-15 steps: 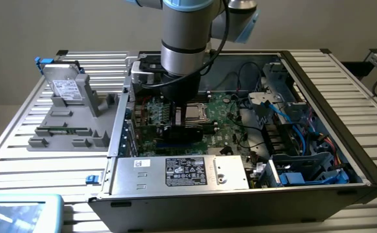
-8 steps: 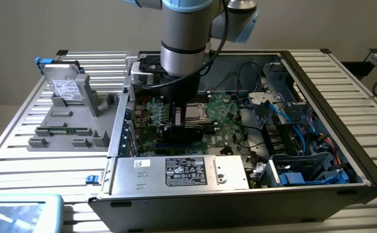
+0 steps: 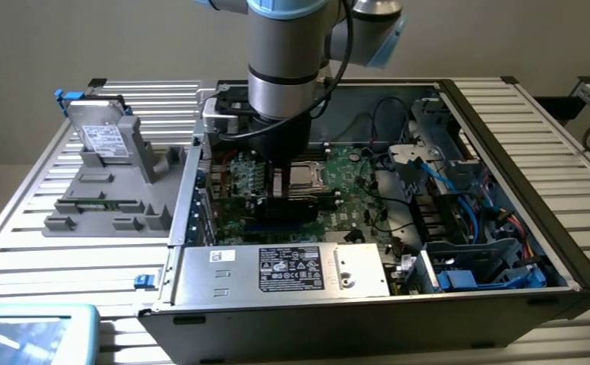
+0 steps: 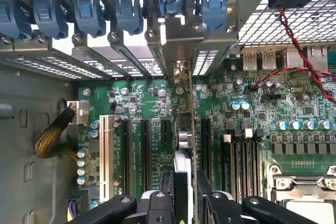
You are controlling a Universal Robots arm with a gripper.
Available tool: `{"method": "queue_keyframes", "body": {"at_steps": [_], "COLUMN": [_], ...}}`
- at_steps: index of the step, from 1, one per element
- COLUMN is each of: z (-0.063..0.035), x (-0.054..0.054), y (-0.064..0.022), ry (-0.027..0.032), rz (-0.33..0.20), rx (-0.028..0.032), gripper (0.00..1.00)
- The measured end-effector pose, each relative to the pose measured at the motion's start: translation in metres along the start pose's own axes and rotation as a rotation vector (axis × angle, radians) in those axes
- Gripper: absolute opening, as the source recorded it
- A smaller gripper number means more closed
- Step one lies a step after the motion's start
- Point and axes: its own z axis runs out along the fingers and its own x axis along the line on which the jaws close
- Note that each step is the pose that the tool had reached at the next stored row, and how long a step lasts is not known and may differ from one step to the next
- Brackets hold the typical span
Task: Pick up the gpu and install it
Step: 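Insert the gpu into the slot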
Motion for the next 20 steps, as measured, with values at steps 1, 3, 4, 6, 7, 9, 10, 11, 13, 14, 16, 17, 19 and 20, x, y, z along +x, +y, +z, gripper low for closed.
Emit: {"method": "queue_keyframes", "body": {"at_steps": [1,3,4,6,7,9,10,11,13,14,16,17,19,20], "z": [0.0000,0.0001,0.0001,0.0002,0.0002,0.0002,0.0002,0.0002,0.0002,0.0003,0.0003,0.0003,0.0003,0.0005], "x": [0.0000,0.0001,0.0004,0.0004,0.0004,0.0005,0.0006,0.0006,0.0006,0.0006,0.0007,0.0007,0.0009,0.0008], "y": [0.0001,0.0003,0.0004,0.0004,0.0004,0.0004,0.0005,0.0007,0.0008,0.0009,0.0010,0.0010,0.0011,0.0010], "ry": [0.0000,-0.0001,-0.0001,0.0000,0.0000,0.0000,0.0000,0.0000,0.0000,0.0000,0.0000,0.0000,0.0000,-0.0003], "rz": [0.000,0.000,0.000,0.000,0.000,0.000,0.000,0.001,0.000,0.000,0.001,0.001,0.001,0.001], "rx": [0.0000,0.0000,-0.0001,-0.0001,-0.0001,-0.0001,-0.0001,0.0000,0.0000,-0.0001,-0.0001,-0.0002,-0.0002,0.0000], "gripper": [0.28,0.28,0.28,0.28,0.28,0.28,0.28,0.28,0.28,0.28,0.28,0.28,0.28,0.28]}}
